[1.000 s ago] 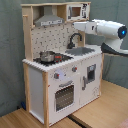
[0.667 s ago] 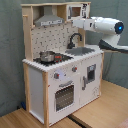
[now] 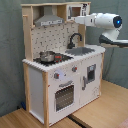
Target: Play with the kitchen
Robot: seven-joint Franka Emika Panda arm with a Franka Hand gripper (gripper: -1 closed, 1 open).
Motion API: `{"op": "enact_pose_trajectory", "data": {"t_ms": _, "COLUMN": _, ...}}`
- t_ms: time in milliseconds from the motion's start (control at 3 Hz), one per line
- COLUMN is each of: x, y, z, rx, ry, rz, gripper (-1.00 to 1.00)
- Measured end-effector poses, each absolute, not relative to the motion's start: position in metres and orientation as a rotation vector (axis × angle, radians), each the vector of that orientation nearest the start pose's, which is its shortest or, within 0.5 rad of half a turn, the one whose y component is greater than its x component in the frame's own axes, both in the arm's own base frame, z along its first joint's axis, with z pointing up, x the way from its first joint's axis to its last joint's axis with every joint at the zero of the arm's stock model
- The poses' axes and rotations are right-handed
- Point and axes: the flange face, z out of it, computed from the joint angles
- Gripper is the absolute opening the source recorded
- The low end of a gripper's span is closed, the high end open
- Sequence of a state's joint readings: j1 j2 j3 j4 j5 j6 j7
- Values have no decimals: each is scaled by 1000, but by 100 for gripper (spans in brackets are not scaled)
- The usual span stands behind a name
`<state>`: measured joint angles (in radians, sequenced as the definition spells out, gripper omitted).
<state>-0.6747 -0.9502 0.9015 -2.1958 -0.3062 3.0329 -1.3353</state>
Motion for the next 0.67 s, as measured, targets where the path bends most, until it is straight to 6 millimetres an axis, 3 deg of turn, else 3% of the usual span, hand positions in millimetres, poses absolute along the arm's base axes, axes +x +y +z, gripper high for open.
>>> {"op": "enact_pose_trajectory", "data": {"t_ms": 667, "x": 402, "y": 257, "z": 689, "rx": 674, "ry": 1422, "rz": 465, "gripper": 100}}
